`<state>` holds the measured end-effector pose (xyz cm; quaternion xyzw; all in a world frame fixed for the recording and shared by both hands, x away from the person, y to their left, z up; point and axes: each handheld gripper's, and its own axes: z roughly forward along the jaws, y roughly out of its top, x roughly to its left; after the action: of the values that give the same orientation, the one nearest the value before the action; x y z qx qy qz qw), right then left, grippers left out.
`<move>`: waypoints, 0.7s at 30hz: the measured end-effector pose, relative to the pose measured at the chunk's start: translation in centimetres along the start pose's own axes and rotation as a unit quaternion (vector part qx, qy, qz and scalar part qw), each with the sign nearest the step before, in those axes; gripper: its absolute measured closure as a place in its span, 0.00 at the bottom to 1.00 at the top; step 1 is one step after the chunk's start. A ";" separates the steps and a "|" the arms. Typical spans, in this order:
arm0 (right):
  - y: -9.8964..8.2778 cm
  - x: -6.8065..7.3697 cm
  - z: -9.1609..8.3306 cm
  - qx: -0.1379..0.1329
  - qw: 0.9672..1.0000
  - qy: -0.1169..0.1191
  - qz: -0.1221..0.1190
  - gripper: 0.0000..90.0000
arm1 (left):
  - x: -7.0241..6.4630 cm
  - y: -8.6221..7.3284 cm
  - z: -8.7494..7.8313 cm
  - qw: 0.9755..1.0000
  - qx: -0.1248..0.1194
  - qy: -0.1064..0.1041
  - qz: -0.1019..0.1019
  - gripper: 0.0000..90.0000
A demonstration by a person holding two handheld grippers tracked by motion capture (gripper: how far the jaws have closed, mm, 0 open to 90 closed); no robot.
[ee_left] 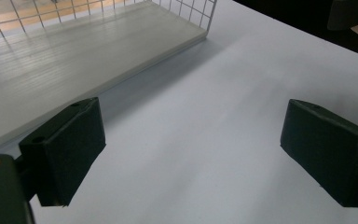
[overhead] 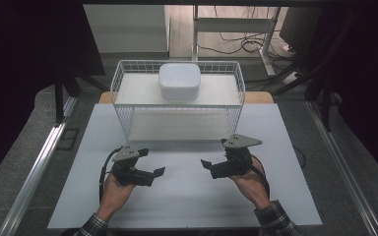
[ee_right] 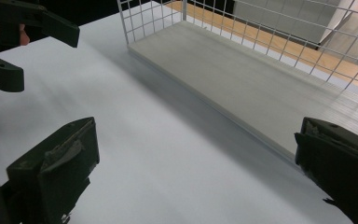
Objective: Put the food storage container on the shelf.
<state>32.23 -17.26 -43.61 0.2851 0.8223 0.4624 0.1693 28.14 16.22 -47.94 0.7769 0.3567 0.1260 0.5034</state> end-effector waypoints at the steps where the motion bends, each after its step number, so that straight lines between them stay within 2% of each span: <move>1: -0.1 0.1 -0.1 0.001 1.000 -0.001 -0.001 0.00 | -0.1 -0.1 -0.1 1.000 0.000 0.001 0.000 0.07; 6: -0.5 0.1 -0.5 0.003 1.000 -0.006 -0.005 0.00 | -0.3 -0.7 -0.5 1.000 0.003 0.004 0.001 0.07; 15: -1.6 -0.2 -1.5 0.007 1.000 -0.010 0.006 0.00 | -0.1 -2.0 -1.3 1.000 0.005 0.014 -0.007 0.07; 21: -3.0 -0.8 -2.1 0.018 1.000 -0.024 0.010 0.00 | 0.1 -2.8 -1.8 1.000 0.010 0.022 -0.008 0.07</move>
<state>30.74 -20.40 -45.05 0.3071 0.8232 0.4427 0.1790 26.01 18.19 -49.55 0.7759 0.3755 0.1353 0.4886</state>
